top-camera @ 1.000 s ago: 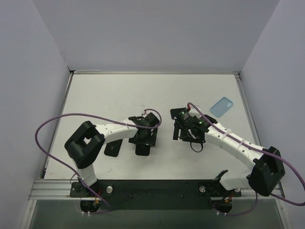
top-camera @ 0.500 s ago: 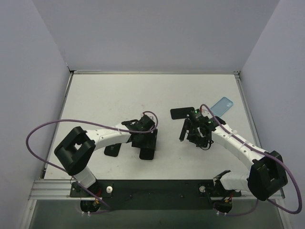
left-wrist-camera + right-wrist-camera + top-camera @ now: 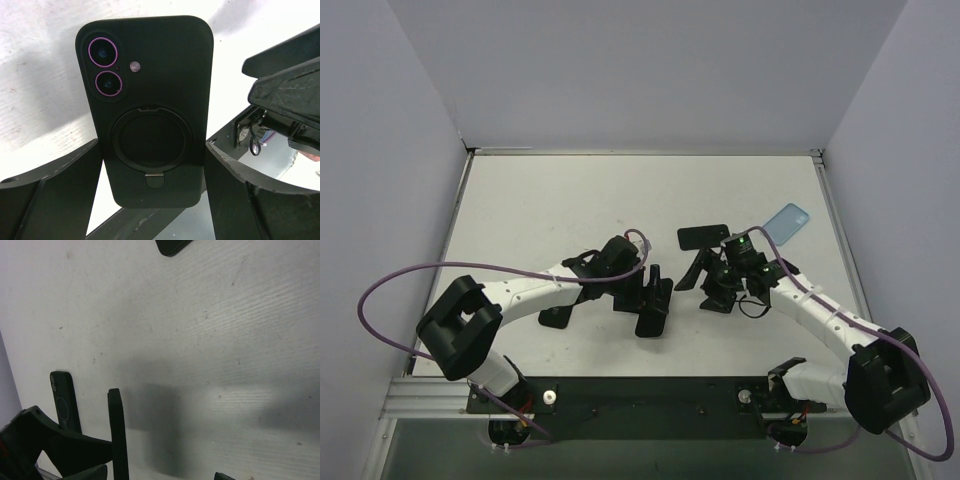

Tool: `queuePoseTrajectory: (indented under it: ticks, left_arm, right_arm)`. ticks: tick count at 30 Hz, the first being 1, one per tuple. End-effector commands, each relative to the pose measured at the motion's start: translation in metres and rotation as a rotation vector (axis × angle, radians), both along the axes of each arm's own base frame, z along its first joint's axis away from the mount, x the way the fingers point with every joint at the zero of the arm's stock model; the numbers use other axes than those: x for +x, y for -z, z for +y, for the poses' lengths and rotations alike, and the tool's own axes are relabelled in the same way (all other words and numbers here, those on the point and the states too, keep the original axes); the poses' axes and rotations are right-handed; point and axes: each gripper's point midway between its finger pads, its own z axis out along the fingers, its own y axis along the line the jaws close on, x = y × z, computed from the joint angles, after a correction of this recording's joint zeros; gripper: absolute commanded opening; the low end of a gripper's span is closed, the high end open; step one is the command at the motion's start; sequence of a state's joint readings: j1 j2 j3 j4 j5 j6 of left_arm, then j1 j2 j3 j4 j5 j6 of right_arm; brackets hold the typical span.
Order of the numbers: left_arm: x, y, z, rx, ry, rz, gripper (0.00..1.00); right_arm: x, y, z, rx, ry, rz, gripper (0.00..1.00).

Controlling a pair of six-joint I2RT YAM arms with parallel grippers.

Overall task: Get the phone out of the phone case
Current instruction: Pick up the phone at the center of the board, then adjust the phone.

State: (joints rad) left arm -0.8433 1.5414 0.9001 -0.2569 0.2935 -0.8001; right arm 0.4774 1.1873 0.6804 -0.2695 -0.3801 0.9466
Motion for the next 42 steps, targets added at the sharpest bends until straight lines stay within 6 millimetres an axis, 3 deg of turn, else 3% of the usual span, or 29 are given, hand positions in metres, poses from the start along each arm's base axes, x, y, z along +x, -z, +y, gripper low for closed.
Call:
queuePoseTrajectory:
  ticks: [1, 6, 9, 15, 16, 17, 18, 22, 26, 30, 37, 42]
  left_arm:
    - [0.005, -0.031, -0.023, -0.139, 0.04, -0.032, 0.46]
    - [0.002, -0.035, -0.026, -0.142, 0.055, -0.034, 0.46]
    - [0.0, -0.035, -0.028, -0.142, 0.062, -0.034, 0.46]
    - [-0.001, -0.037, -0.027, -0.14, 0.06, -0.036, 0.46]
    - [-0.001, -0.038, -0.027, -0.143, 0.061, -0.04, 0.46]
    - [-0.001, -0.04, -0.027, -0.144, 0.062, -0.039, 0.46]
    - [-0.001, -0.041, -0.027, -0.147, 0.064, -0.041, 0.48]
    - [0.001, -0.058, -0.024, -0.172, 0.072, -0.047, 0.82]
    - [-0.008, -0.09, -0.028, -0.27, 0.101, -0.049, 0.92]
    - [-0.014, -0.108, -0.019, -0.329, 0.108, -0.05, 0.94]
    - [-0.003, -0.131, 0.005, -0.487, 0.057, -0.038, 0.93]
    - [-0.004, -0.136, 0.003, -0.581, 0.081, -0.017, 0.91]
  right_arm:
    - [0.01, -0.006, 0.017, 0.084, 0.01, -0.005, 0.77]
    - [0.011, 0.002, 0.031, 0.081, -0.032, 0.021, 0.7]
    - [0.011, 0.004, 0.046, 0.083, -0.068, 0.015, 0.58]
    - [0.015, -0.005, 0.07, 0.193, -0.107, -0.02, 0.18]
    - [0.014, -0.009, 0.073, 0.215, -0.123, -0.025, 0.05]
    - [0.015, -0.012, 0.074, 0.224, -0.121, -0.031, 0.0]
    - [0.015, -0.013, 0.075, 0.229, -0.123, -0.035, 0.0]
    - [0.021, -0.029, 0.069, 0.252, -0.12, -0.088, 0.0]
    - [0.026, -0.049, 0.059, 0.306, -0.152, -0.151, 0.0]
    - [0.03, -0.077, 0.053, 0.408, -0.199, -0.246, 0.0]
    - [0.029, -0.09, 0.043, 0.466, -0.229, -0.306, 0.0]
    - [0.024, -0.107, 0.048, 0.52, -0.282, -0.359, 0.0]
